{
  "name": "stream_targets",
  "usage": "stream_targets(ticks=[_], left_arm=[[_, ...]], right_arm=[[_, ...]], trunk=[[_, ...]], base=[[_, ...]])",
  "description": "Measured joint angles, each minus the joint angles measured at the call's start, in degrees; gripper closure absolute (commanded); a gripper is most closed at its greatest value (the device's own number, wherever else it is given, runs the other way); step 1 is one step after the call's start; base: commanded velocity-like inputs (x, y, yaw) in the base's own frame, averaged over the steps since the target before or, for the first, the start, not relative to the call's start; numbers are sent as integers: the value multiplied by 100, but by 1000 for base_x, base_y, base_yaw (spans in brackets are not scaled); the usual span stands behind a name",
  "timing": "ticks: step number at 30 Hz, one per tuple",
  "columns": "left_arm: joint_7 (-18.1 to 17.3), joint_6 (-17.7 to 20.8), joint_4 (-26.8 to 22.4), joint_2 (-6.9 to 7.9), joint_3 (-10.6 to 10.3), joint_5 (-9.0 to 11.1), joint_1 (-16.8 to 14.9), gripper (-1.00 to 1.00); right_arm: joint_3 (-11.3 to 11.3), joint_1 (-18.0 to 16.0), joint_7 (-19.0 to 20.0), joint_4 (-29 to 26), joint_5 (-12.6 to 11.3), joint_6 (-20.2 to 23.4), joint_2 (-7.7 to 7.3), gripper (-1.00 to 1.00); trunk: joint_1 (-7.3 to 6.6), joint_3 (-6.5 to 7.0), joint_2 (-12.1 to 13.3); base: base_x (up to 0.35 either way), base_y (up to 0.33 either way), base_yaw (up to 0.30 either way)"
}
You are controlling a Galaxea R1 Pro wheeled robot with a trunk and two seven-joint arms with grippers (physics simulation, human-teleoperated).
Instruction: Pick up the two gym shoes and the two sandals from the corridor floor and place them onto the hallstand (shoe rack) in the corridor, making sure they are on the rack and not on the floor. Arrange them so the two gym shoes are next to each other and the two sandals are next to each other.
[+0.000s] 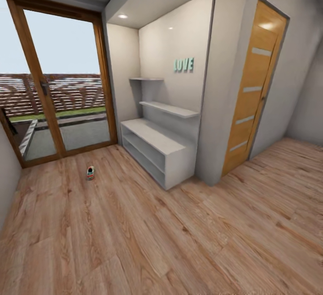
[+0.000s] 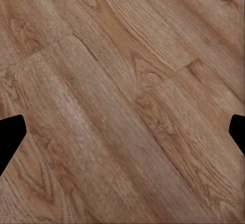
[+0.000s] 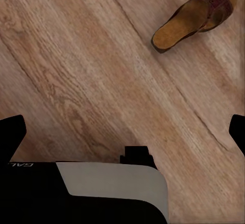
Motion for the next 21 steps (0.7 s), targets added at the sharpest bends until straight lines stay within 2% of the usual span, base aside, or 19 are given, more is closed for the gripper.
stream_targets(ticks=[4,10,21], left_arm=[[0,0,1,0,0,0,0,-100],[0,1,-2,0,0,0,-1,-100],[0,0,1,0,1,0,0,-100]], right_arm=[[0,-3,0,0,0,0,0,-100],[0,-1,0,1,0,0,0,-100],[0,-3,0,0,0,0,0,-100]], trunk=[[0,0,0],[0,0,0],[0,0,0]], base=[[0,16,-264],[0,185,-264],[0,16,-264]])
